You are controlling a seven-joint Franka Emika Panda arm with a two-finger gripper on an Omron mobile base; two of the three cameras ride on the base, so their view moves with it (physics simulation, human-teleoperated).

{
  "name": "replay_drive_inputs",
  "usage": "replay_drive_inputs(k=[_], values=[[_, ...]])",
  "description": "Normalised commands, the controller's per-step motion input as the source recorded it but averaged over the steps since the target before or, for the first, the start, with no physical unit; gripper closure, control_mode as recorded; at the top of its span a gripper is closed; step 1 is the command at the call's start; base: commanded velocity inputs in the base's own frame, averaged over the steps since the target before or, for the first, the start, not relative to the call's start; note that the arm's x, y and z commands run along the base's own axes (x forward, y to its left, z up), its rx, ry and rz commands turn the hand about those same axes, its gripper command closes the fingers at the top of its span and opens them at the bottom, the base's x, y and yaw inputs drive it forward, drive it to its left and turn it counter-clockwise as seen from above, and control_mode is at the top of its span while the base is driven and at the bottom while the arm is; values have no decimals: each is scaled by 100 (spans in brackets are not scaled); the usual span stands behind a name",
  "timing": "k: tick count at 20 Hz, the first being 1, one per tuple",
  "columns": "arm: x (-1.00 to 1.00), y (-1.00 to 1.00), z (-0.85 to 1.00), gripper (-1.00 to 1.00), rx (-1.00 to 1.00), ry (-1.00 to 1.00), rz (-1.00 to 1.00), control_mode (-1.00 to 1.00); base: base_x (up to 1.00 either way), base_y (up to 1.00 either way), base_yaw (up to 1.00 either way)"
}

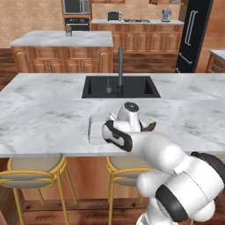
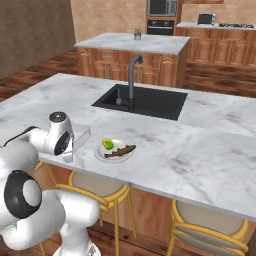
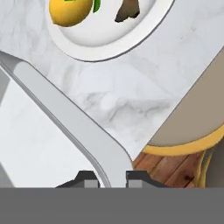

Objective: Retrieve the tupperware and aluminum foil from the cabinet and place them on the dining counter near the plate with fish and lemon to prepare for storing leftovers.

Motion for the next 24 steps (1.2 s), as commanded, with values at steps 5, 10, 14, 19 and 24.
replay_drive_inputs(k=[5,10,14,19,24], values=[[71,6,-35,100,-1,4,0,-100,0,0,0],[57,12,-28,100,-3,5,0,-100,0,0,0],[49,0,-32,100,-1,5,0,-100,0,0,0],[41,0,-34,100,-1,3,0,-100,0,0,0],[26,0,-25,-100,-2,3,1,-100,0,0,0]])
